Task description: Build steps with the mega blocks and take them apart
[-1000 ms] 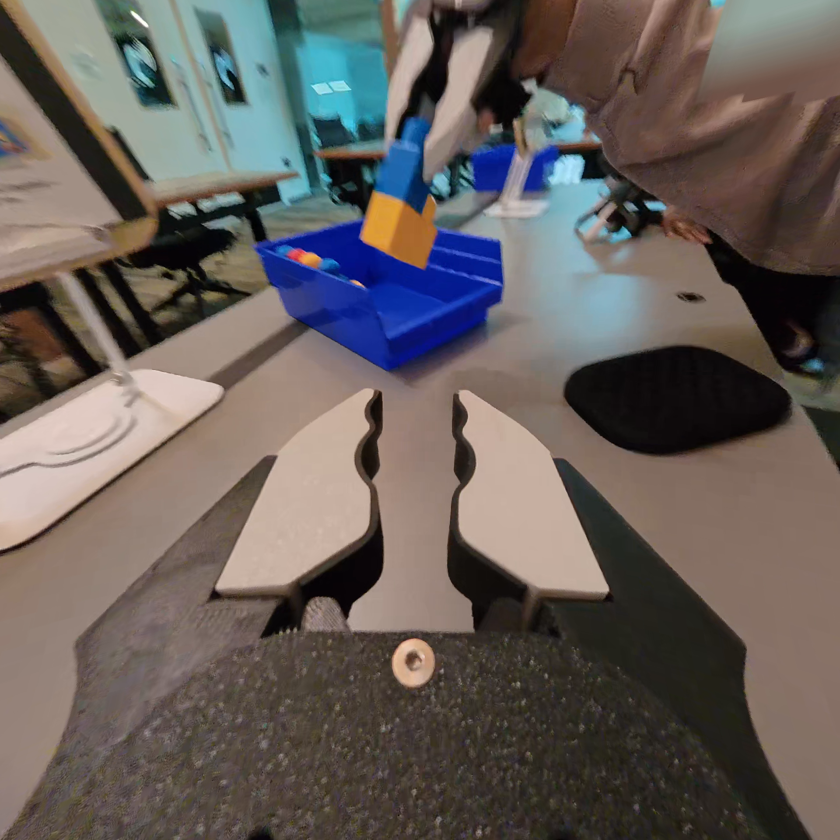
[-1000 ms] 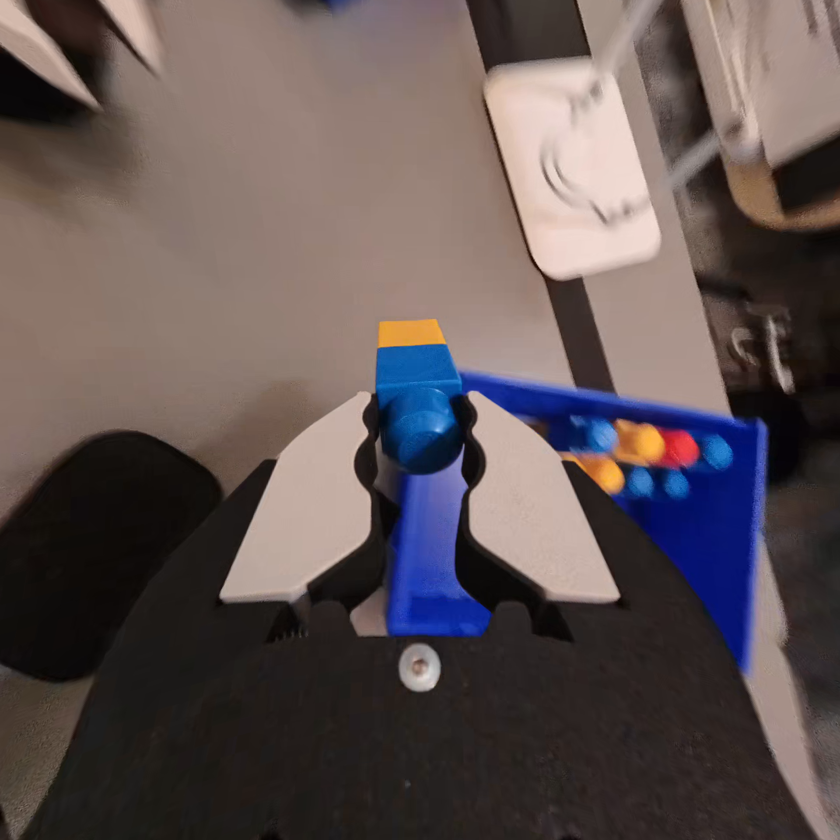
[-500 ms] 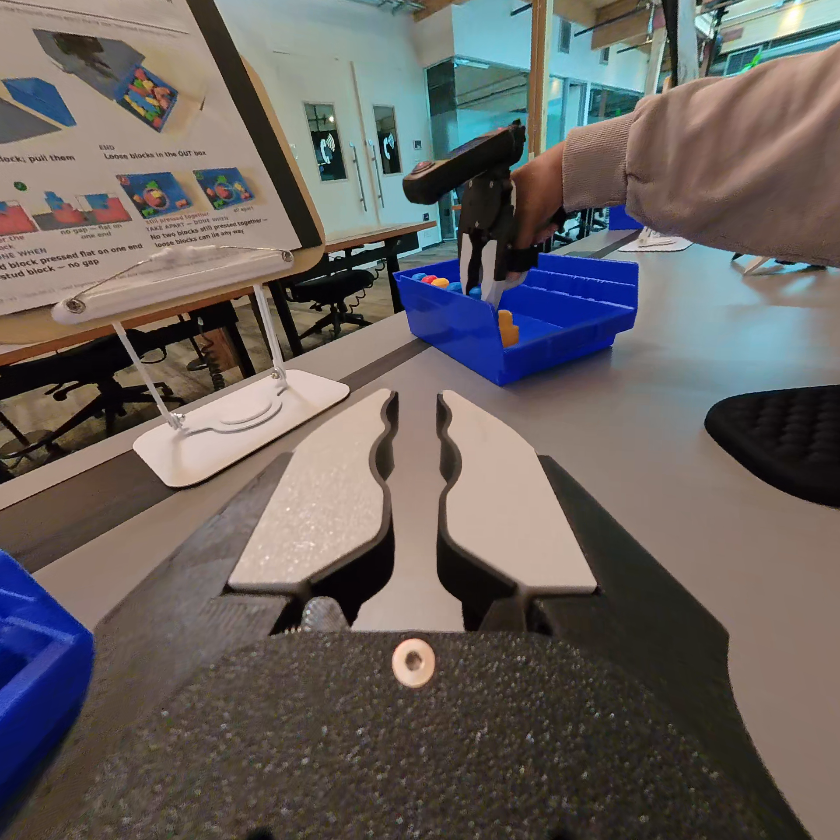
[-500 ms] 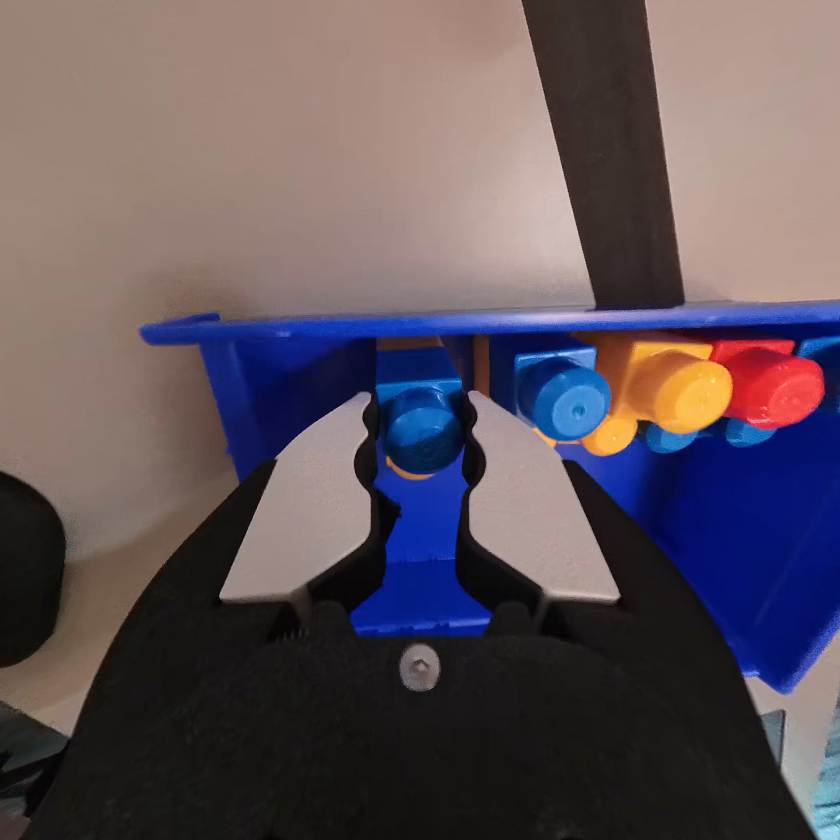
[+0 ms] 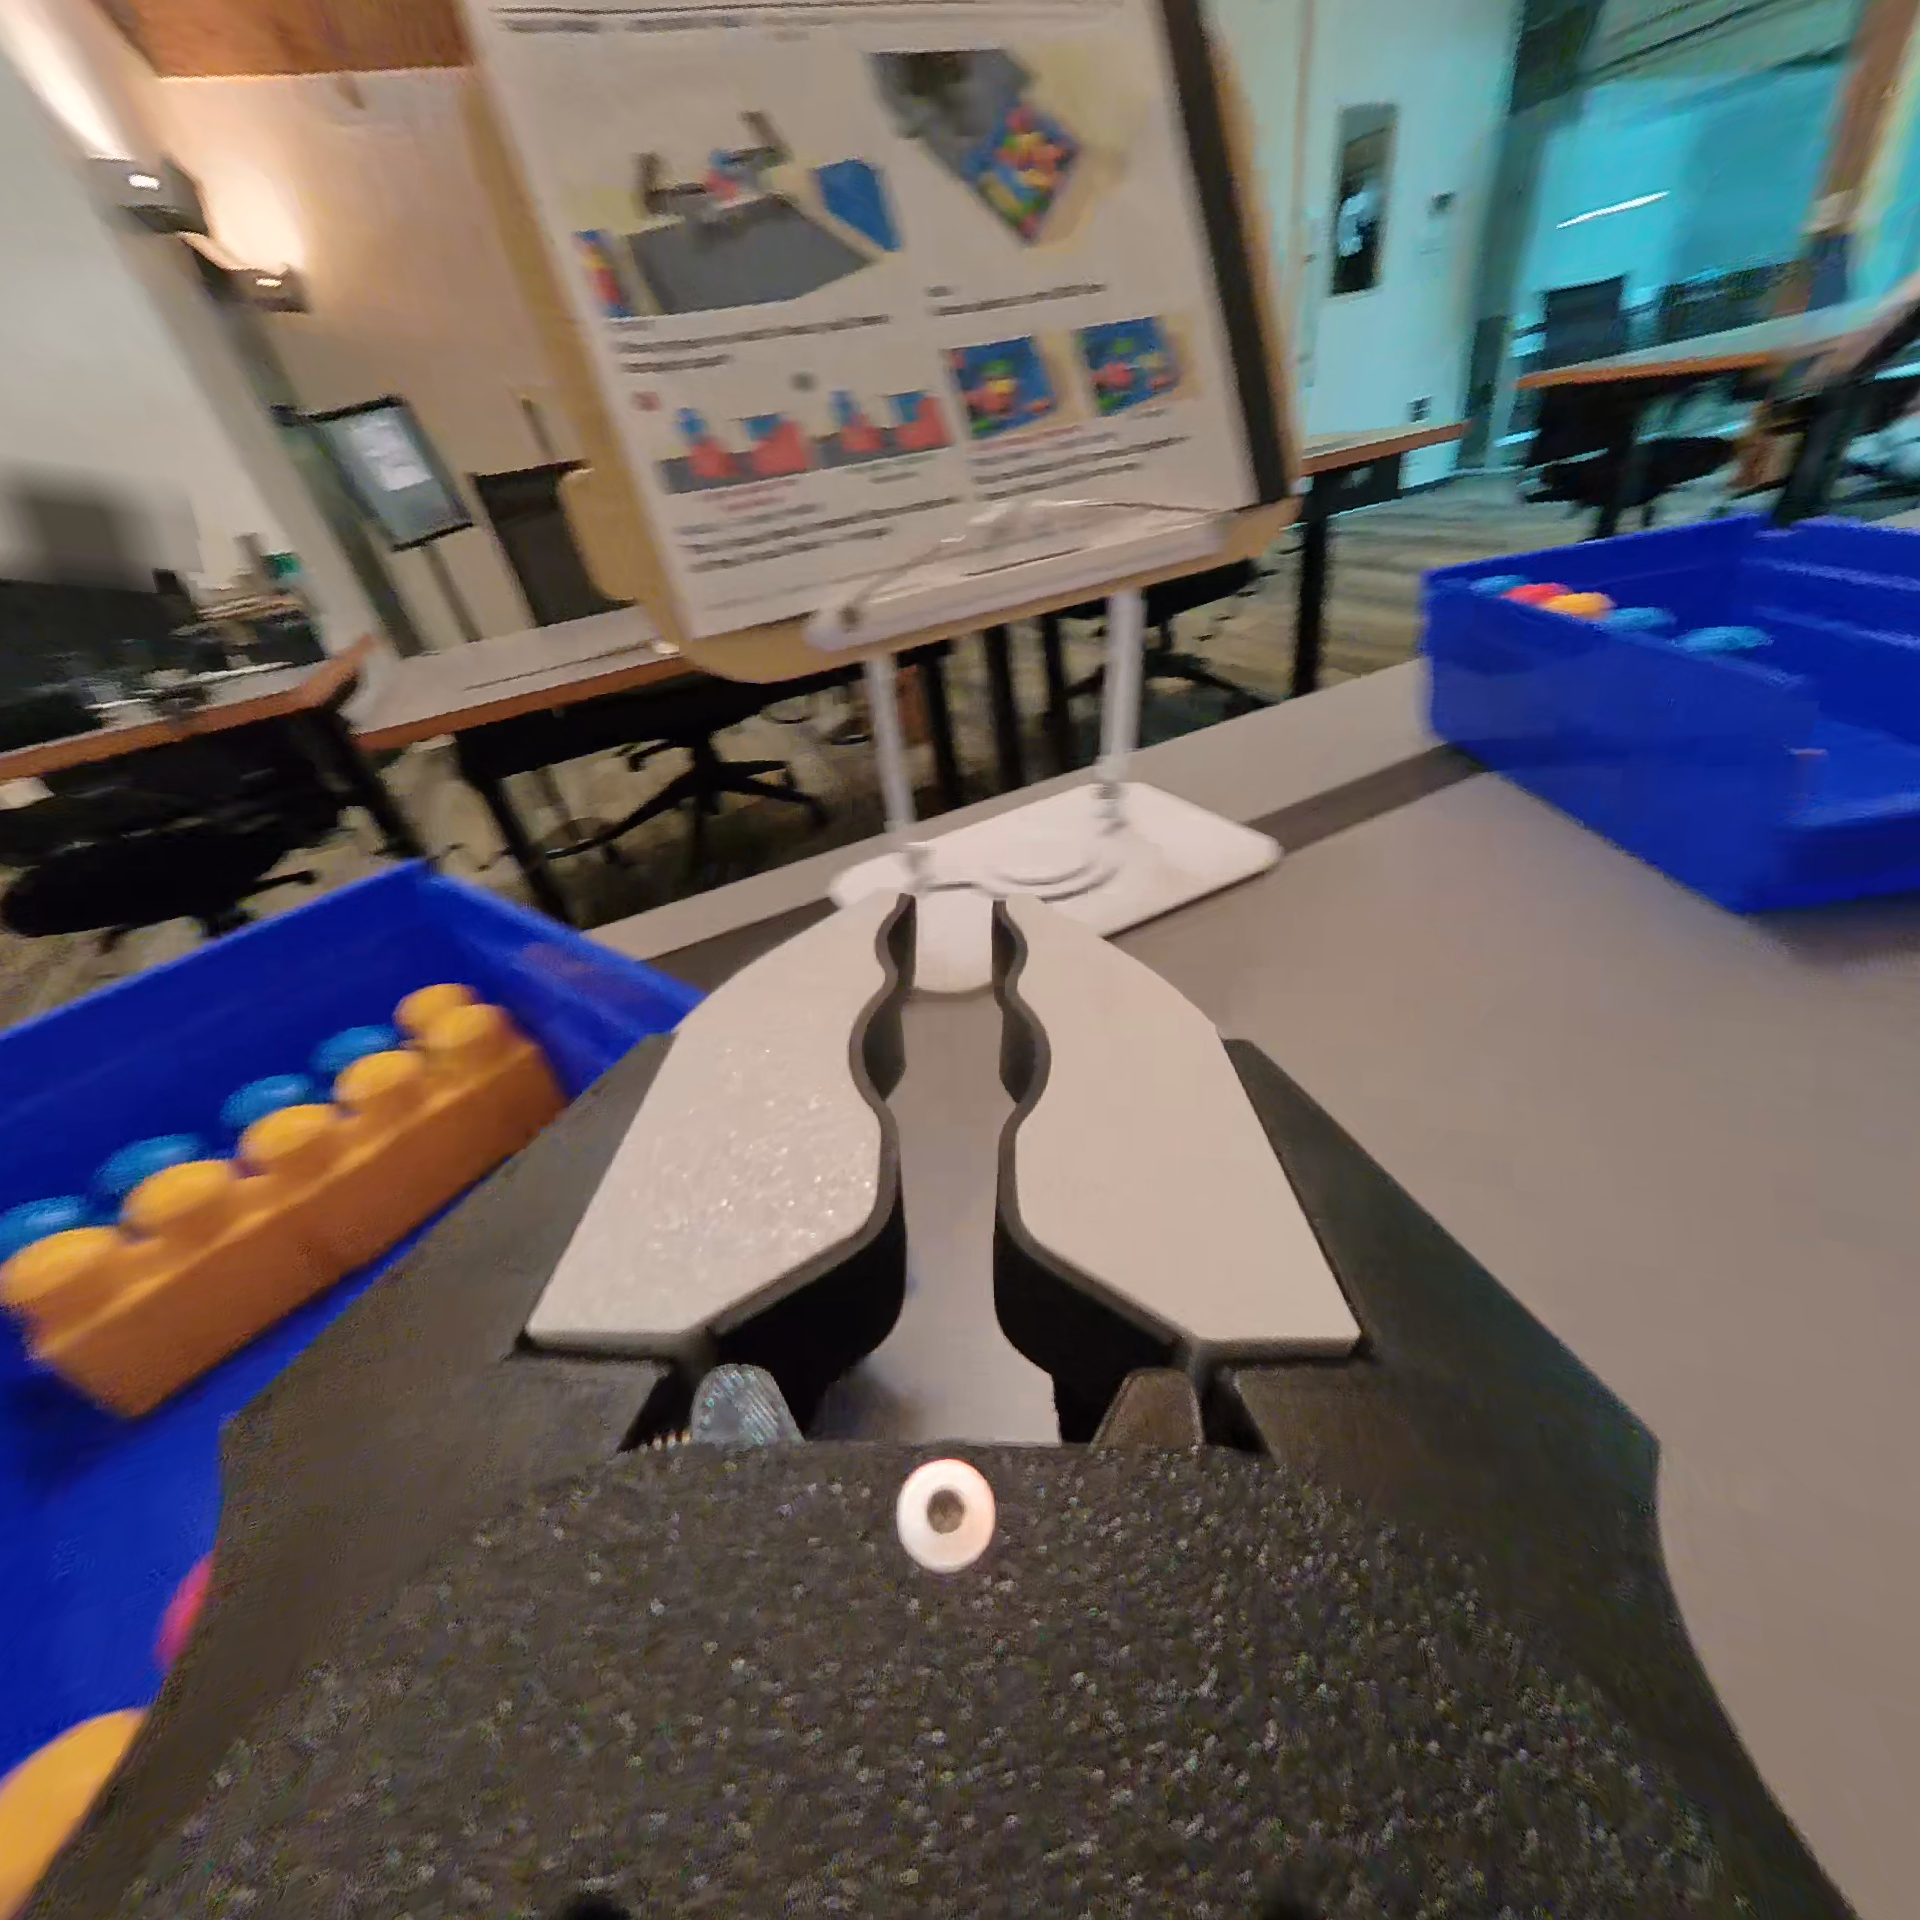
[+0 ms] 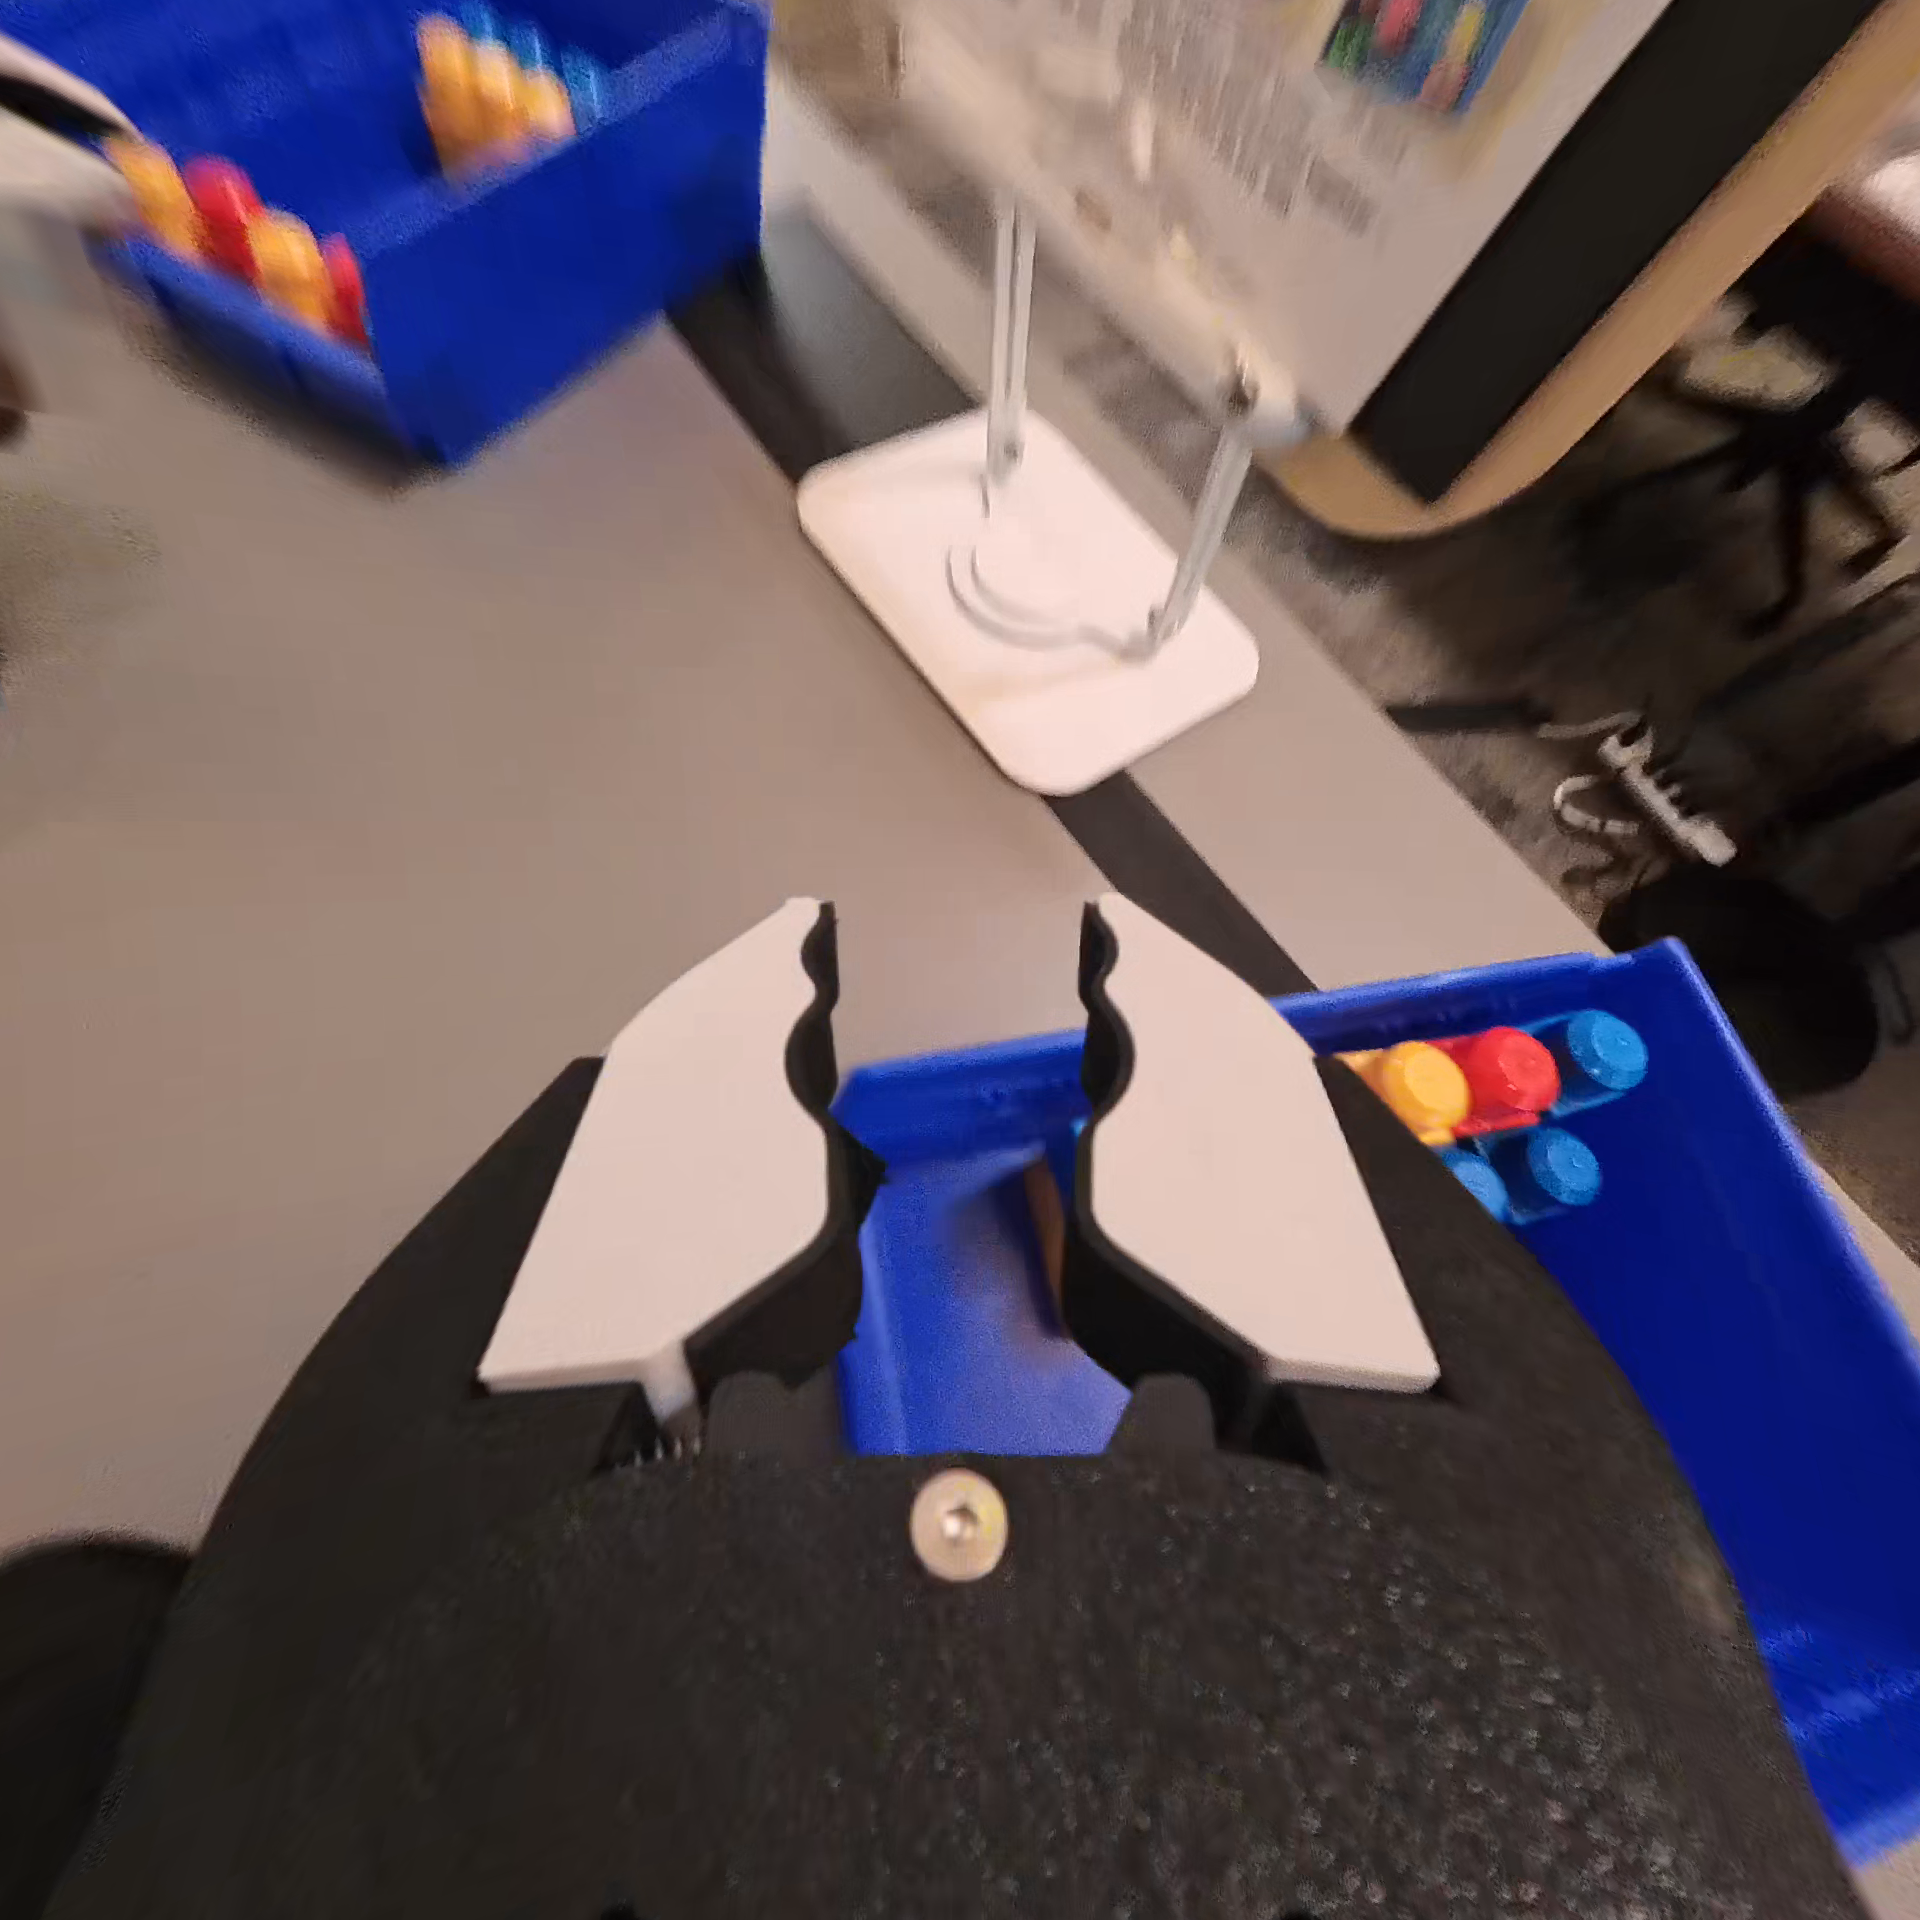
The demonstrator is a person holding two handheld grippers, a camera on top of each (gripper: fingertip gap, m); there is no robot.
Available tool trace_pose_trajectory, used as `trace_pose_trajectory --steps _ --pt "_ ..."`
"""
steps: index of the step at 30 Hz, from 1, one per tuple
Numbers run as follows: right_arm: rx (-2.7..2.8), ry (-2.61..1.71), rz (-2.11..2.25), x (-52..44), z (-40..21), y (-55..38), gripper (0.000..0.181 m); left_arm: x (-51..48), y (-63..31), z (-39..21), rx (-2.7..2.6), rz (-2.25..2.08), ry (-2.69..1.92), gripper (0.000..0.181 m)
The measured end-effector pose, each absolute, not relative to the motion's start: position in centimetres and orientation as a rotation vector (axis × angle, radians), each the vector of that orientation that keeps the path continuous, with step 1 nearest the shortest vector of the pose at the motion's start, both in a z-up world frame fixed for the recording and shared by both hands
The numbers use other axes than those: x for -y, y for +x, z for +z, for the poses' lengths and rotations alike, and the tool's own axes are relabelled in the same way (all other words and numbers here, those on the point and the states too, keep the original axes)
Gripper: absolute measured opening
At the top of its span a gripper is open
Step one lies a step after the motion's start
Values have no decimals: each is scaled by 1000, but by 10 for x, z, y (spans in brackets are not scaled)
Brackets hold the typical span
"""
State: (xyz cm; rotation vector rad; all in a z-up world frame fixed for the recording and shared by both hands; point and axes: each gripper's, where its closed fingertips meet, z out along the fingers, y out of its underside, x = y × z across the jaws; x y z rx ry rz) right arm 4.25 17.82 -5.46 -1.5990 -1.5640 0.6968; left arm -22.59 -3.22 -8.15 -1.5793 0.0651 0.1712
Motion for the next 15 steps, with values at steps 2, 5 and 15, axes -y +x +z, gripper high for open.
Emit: trace_pose_trajectory --steps 2,5,15 --pt "1414 -1530 840 -149 -41 44 42 30 -266 -77 -11 258 -1605 12" --pt "1233 -1474 982 -110 -39 51 40 22 -327 -77 120 307 -1678 15" --pt "1046 -1450 981 -49 -103 64 39 -4 -476 -134 567 341 -1923 32"
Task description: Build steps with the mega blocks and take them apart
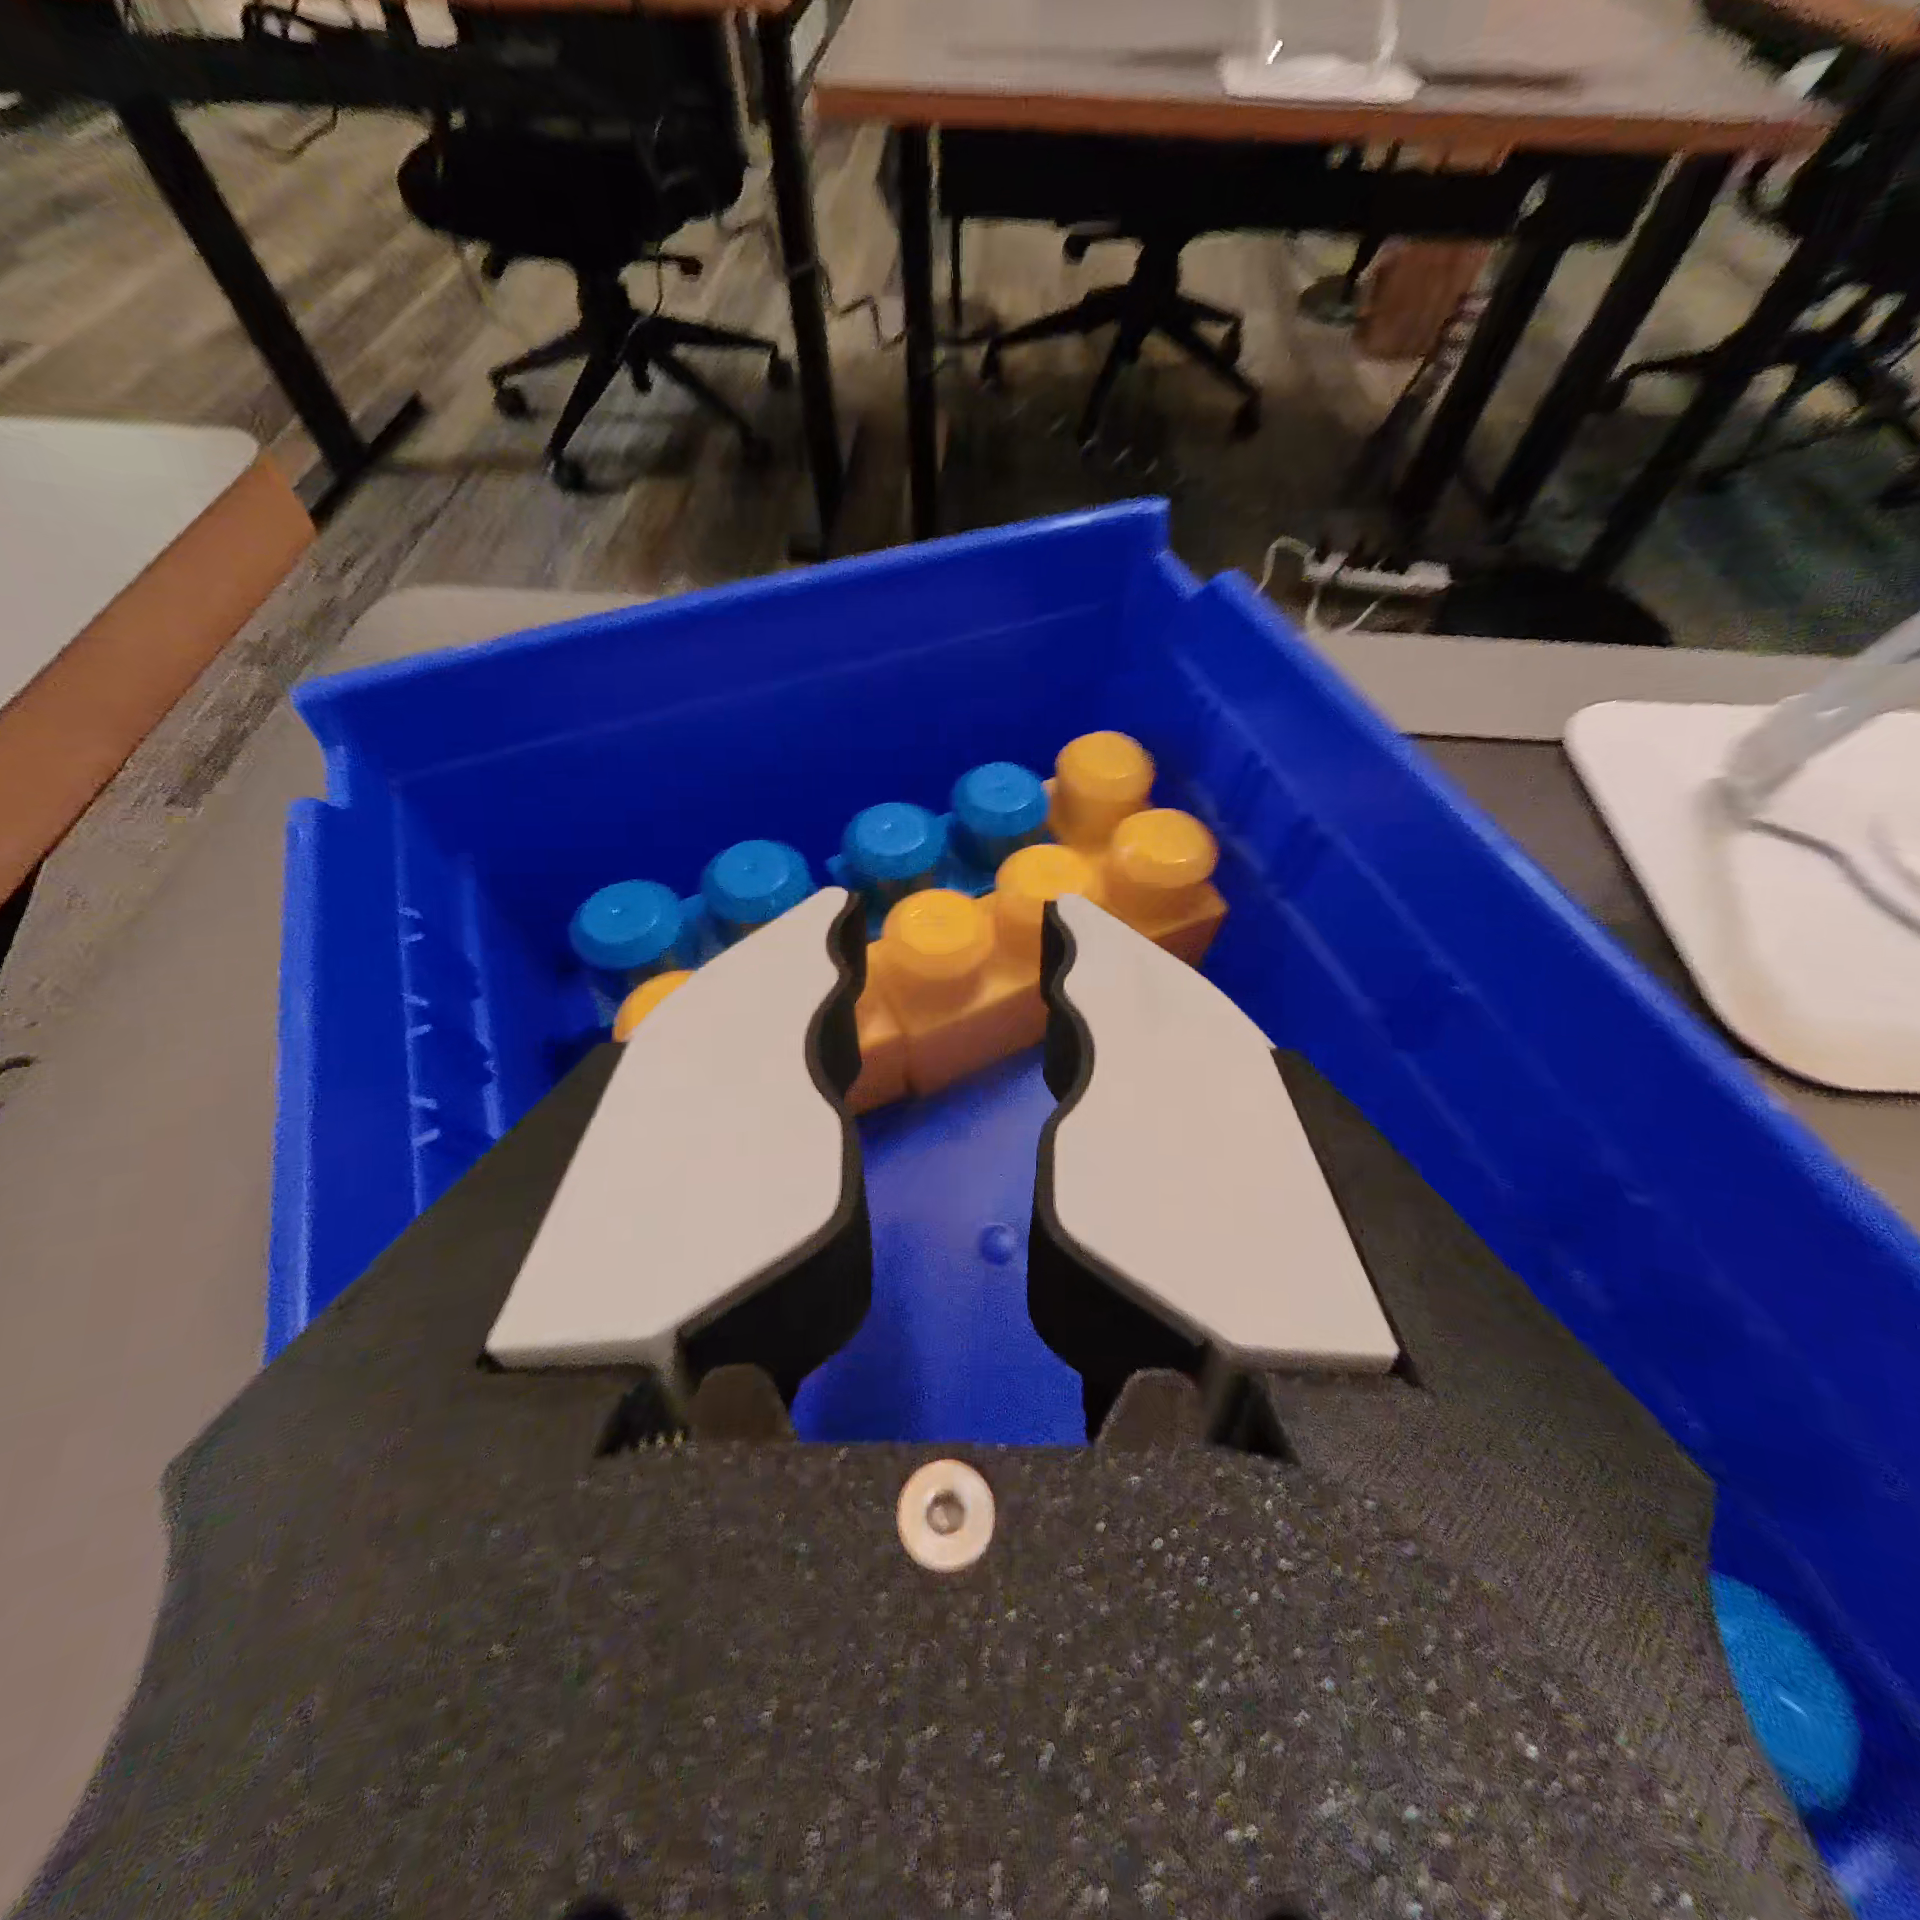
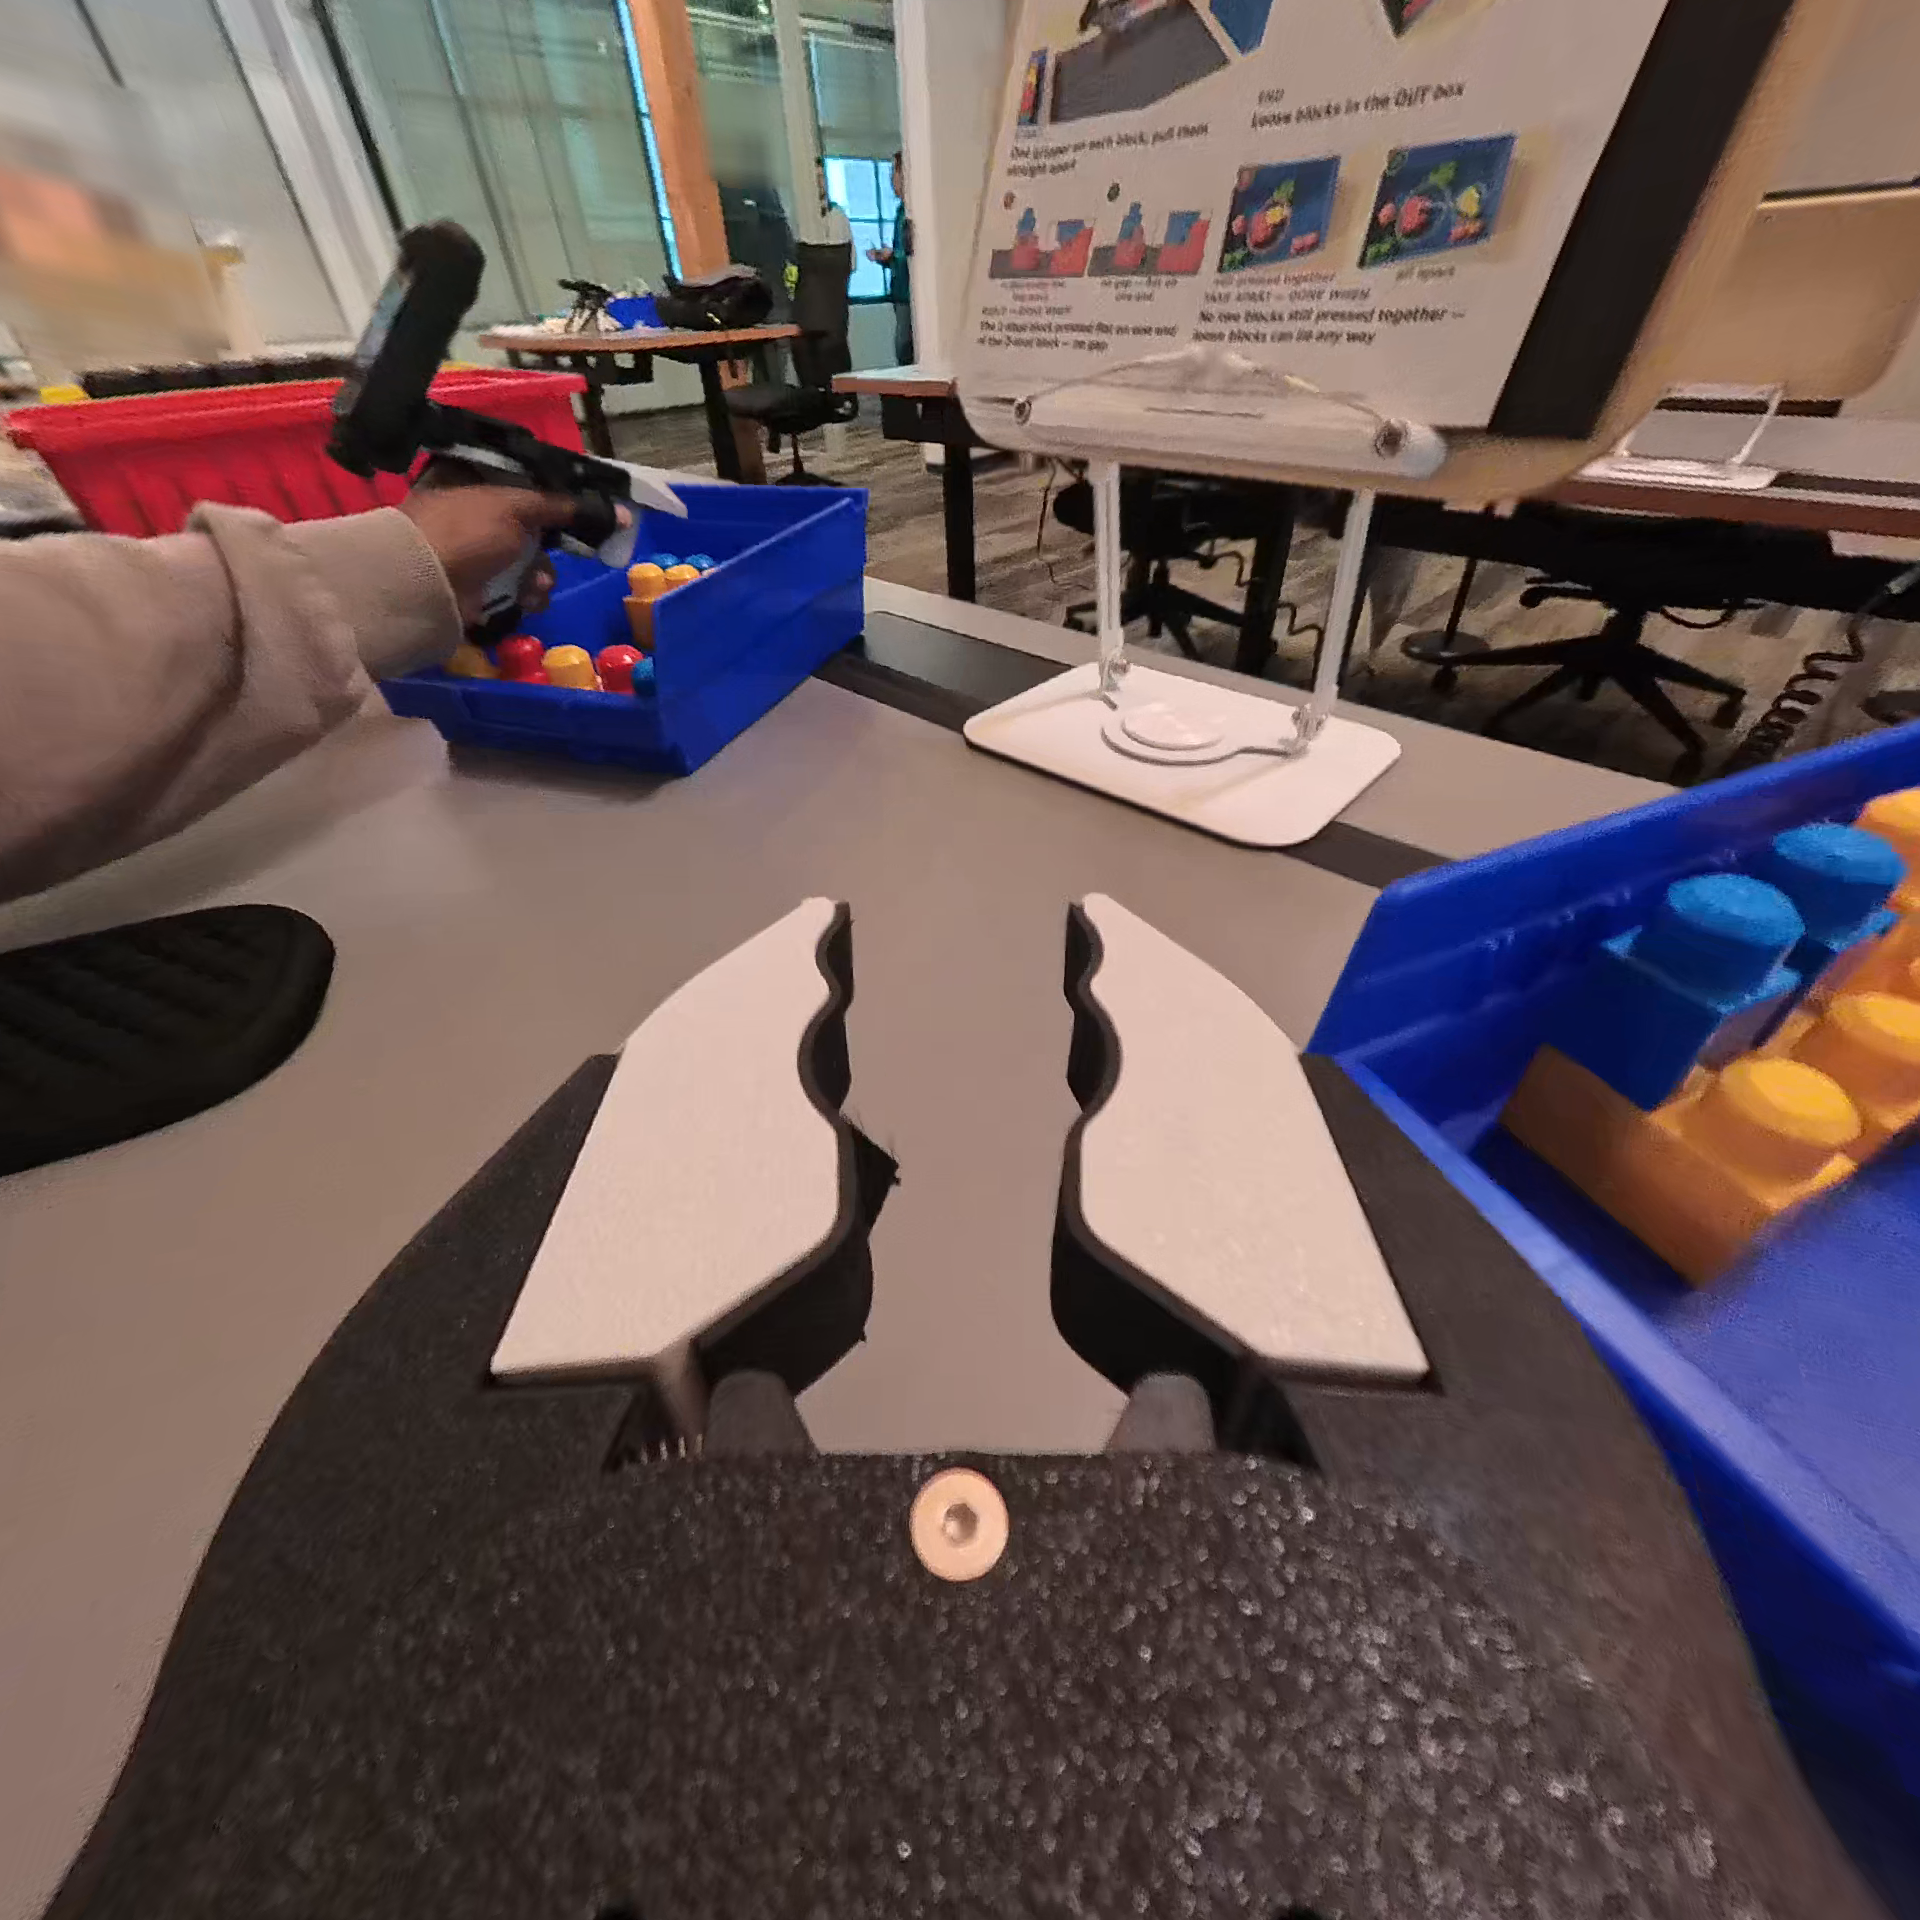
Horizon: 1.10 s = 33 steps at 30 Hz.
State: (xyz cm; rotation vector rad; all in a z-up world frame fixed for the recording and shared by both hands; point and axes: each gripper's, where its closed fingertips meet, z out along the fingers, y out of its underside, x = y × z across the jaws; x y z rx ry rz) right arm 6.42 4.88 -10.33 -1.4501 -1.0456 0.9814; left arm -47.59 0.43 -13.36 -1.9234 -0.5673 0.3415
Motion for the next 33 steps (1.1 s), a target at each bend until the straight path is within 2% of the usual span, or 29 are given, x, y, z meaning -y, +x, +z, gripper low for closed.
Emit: trace_pose_trajectory --steps 6,13,18,22,28,33 --pt "1018 -1479 1015 -52 -115 67 39 -17 -496 -171 593 392 -2127 36" --pt "1038 -1505 1032 -52 -126 66 38 -28 -500 -193 612 445 -2267 29" --pt "1038 -1522 1039 -54 -129 68 38 -25 -503 -188 620 472 -2282 29" --pt "1034 -1515 1030 -55 -128 71 37 -21 -497 -144 539 529 -2181 29" --pt "1003 -1511 1049 -57 -123 73 37 -16 -394 -61 263 311 -2020 29" --pt "1002 -1523 1044 -58 -126 73 37 3 -256 -60 9 86 -2004 29"
